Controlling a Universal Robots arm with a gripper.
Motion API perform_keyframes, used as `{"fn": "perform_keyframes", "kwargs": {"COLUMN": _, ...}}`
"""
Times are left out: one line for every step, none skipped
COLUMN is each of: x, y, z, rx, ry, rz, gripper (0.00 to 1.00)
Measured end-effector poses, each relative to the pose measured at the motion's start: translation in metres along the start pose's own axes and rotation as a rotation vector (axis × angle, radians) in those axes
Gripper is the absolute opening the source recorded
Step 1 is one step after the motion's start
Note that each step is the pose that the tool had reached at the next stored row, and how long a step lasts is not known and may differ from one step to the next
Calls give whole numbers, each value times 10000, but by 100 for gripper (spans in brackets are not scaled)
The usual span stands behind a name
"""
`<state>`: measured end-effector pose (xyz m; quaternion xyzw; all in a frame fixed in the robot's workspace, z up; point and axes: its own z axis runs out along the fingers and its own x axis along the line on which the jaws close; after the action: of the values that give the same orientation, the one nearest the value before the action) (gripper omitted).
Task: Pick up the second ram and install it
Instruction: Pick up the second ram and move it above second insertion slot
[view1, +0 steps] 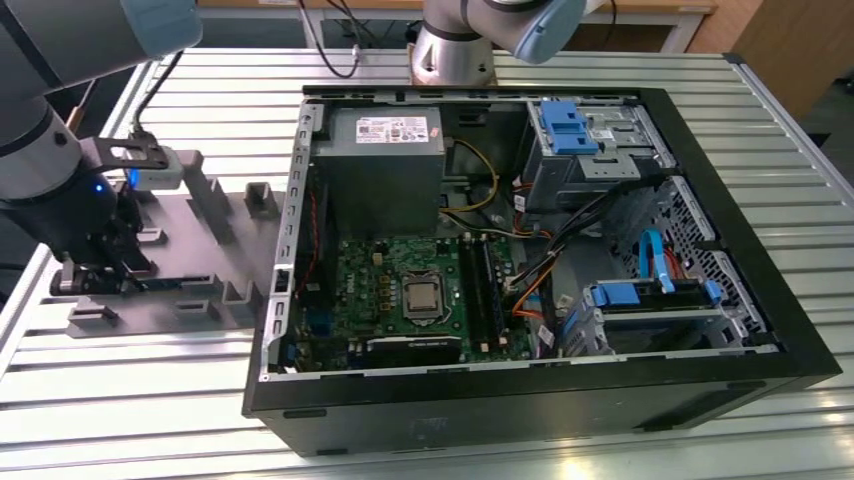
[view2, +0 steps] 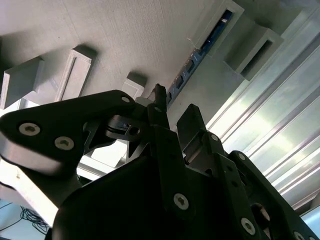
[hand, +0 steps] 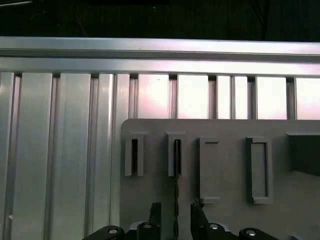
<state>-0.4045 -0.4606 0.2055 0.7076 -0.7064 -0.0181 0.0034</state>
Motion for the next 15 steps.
{"fn": "perform_keyframes", "kwargs": {"x": 1, "y": 0, "z": 11, "rx": -1, "ry": 0, "rz": 0, "gripper": 37}}
{"fn": "perform_keyframes", "kwargs": {"x": 1, "y": -1, "z": 23, "rx": -1, "ry": 0, "rz": 0, "gripper": 37}}
{"fn": "perform_keyframes", "kwargs": {"x": 2, "y": -1, "z": 35, "rx": 0, "ry": 0, "rz": -1, "gripper": 37}}
{"fn": "perform_keyframes", "kwargs": {"x": 2, "y": -1, "z": 47, "rx": -1, "ry": 0, "rz": 0, "gripper": 37}}
{"fn": "perform_keyframes", "kwargs": {"x": 2, "y": -2, "z": 58, "rx": 0, "ry": 0, "rz": -1, "gripper": 37}}
{"fn": "perform_keyframes", "kwargs": {"x": 3, "y": -2, "z": 67, "rx": 0, "ry": 0, "rz": -1, "gripper": 37}}
{"fn": "perform_keyframes", "kwargs": {"x": 3, "y": -3, "z": 76, "rx": 0, "ry": 0, "rz": -1, "gripper": 37}}
{"fn": "perform_keyframes", "kwargs": {"x": 3, "y": -3, "z": 84, "rx": 0, "ry": 0, "rz": 0, "gripper": 37}}
{"fn": "perform_keyframes", "kwargs": {"x": 3, "y": -3, "z": 92, "rx": -1, "ry": 1, "rz": -1, "gripper": 37}}
{"fn": "perform_keyframes", "kwargs": {"x": 3, "y": -3, "z": 99, "rx": 0, "ry": 0, "rz": -1, "gripper": 37}}
{"fn": "perform_keyframes", "kwargs": {"x": 3, "y": -4, "z": 106, "rx": -1, "ry": 1, "rz": -1, "gripper": 37}}
{"fn": "perform_keyframes", "kwargs": {"x": 3, "y": -4, "z": 112, "rx": -1, "ry": 0, "rz": -1, "gripper": 37}}
{"fn": "perform_keyframes", "kwargs": {"x": 2, "y": -4, "z": 116, "rx": -1, "ry": 0, "rz": -1, "gripper": 37}}
{"fn": "perform_keyframes", "kwargs": {"x": 1, "y": -4, "z": 118, "rx": -3, "ry": 2, "rz": -1, "gripper": 37}}
{"fn": "perform_keyframes", "kwargs": {"x": -1, "y": -4, "z": 121, "rx": -3, "ry": 2, "rz": 0, "gripper": 37}}
